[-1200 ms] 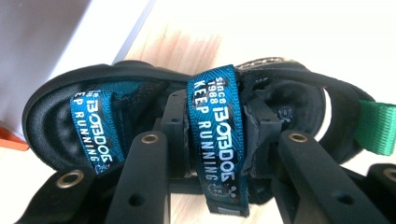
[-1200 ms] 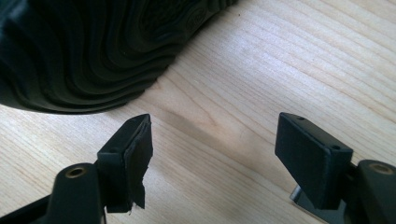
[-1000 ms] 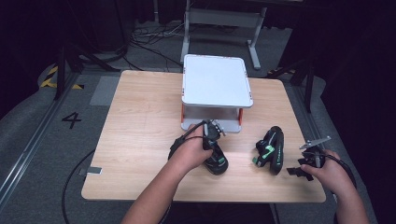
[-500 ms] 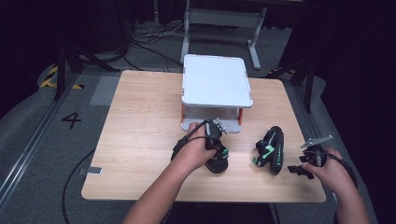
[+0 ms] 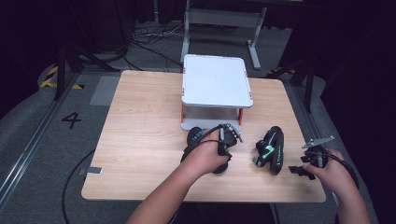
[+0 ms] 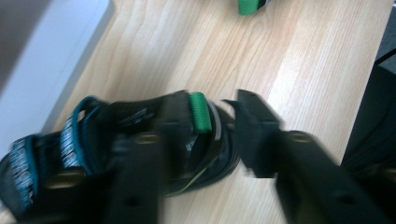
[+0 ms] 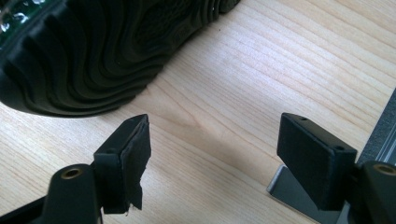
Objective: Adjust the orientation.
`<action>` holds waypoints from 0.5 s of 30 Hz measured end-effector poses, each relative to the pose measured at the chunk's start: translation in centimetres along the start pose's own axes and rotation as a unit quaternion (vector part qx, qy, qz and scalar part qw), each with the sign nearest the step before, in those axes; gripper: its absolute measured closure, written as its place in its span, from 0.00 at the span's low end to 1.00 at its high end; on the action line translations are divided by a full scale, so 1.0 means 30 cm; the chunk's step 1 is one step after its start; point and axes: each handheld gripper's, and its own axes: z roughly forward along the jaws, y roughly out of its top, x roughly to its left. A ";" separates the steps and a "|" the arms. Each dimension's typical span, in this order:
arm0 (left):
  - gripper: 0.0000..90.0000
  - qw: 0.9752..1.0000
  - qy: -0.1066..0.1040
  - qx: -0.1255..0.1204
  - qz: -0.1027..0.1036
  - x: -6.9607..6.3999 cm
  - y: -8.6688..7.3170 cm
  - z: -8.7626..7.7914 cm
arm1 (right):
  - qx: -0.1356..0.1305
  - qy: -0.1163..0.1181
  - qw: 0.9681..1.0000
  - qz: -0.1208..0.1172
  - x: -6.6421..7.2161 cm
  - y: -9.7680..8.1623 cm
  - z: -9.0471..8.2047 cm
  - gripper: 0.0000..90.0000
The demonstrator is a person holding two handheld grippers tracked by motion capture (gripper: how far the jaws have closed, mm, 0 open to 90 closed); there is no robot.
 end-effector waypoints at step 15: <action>0.98 1.000 0.013 -0.003 -0.026 -0.001 -0.151 -0.135 | 0.001 0.007 1.000 -0.011 0.007 0.031 0.014 0.32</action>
